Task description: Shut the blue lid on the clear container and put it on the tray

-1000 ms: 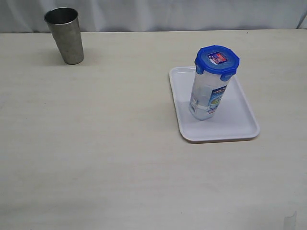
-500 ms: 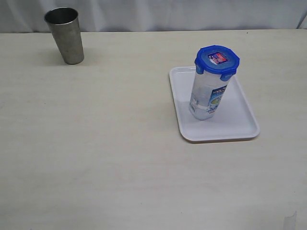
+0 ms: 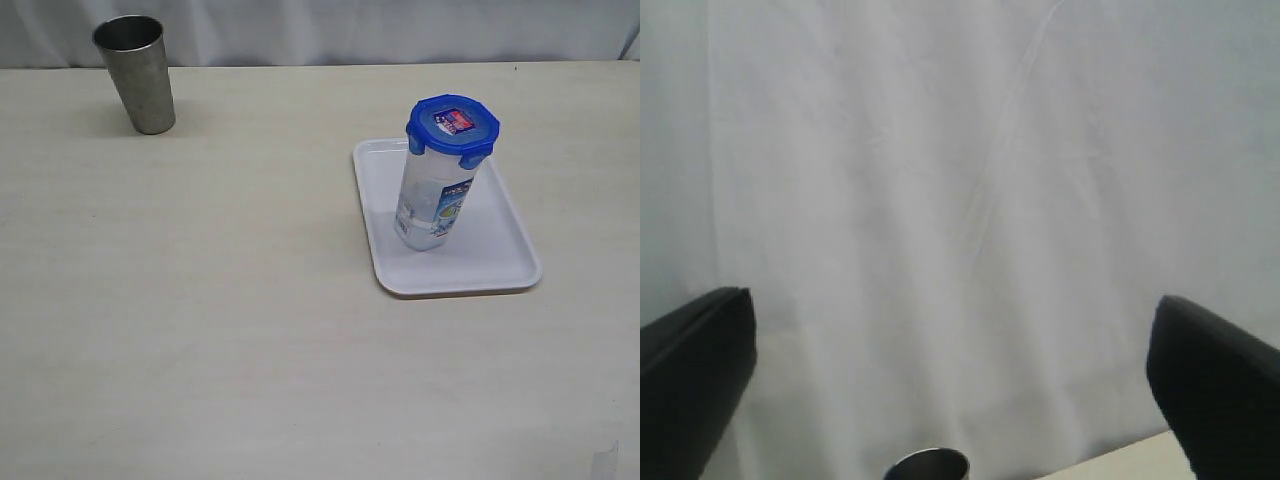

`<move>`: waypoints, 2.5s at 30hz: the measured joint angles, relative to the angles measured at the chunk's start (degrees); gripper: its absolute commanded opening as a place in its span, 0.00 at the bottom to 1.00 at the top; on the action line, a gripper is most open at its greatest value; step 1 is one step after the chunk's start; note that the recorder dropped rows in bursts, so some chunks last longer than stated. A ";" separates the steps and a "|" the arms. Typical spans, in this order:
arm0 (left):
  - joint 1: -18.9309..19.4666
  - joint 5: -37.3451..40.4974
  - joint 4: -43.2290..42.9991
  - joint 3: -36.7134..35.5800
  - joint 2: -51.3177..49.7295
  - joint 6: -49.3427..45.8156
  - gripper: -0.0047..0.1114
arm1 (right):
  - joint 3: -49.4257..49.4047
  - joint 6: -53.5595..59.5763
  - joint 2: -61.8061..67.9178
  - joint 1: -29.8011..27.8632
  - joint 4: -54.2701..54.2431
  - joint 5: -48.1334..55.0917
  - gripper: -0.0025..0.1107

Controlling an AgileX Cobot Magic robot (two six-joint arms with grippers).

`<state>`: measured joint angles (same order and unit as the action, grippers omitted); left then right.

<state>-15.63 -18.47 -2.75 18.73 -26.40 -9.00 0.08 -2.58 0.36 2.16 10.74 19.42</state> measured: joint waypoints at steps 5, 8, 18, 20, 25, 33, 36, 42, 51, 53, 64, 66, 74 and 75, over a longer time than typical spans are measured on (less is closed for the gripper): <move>3.11 -0.60 -1.09 -4.51 4.60 0.64 0.94 | 0.00 0.00 0.00 0.00 0.00 0.00 0.06; 5.46 -0.83 -1.21 -7.13 8.06 1.88 0.94 | 0.00 0.00 0.00 0.00 0.00 0.00 0.06; 6.89 -0.35 -1.43 -18.51 23.75 2.75 0.94 | 0.00 0.00 0.00 0.00 0.00 0.00 0.06; 6.89 2.21 -1.43 -18.51 25.86 2.75 0.94 | 0.00 0.00 0.00 0.00 0.00 0.00 0.06; 7.64 8.17 2.02 -18.51 26.24 2.75 0.94 | 0.00 0.00 0.00 0.00 0.00 0.00 0.06; 7.76 26.13 3.21 -18.51 26.24 3.43 0.94 | 0.00 0.00 0.00 0.00 0.00 0.00 0.06; 9.06 28.58 3.21 -18.51 26.24 4.76 0.94 | 0.00 0.00 0.00 0.00 0.00 0.11 0.06; 12.25 31.08 2.75 -18.51 26.24 6.85 0.94 | 0.00 0.00 0.00 0.00 0.00 0.11 0.06; 12.37 36.01 0.51 -18.60 26.24 5.81 0.94 | 0.00 0.00 0.00 0.00 0.00 0.11 0.06; 12.37 36.01 0.36 -18.60 26.24 3.59 0.94 | 0.00 0.00 0.00 0.00 0.00 0.11 0.06; 12.37 36.01 0.26 -18.60 26.24 0.58 0.94 | 0.00 0.00 0.00 0.00 0.00 0.11 0.06; 12.37 36.01 0.26 -18.60 26.24 0.58 0.94 | 0.00 0.00 0.00 0.00 0.00 0.11 0.06; 12.37 36.01 0.26 -18.60 26.24 0.58 0.94 | 0.00 0.00 0.00 0.00 0.00 0.11 0.06; 12.37 36.01 0.26 -18.60 26.24 0.58 0.94 | 0.00 0.00 0.00 0.00 0.00 0.11 0.06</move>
<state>-3.26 17.53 -2.49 0.12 -0.16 -8.42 0.08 -2.58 0.36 2.16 10.74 19.54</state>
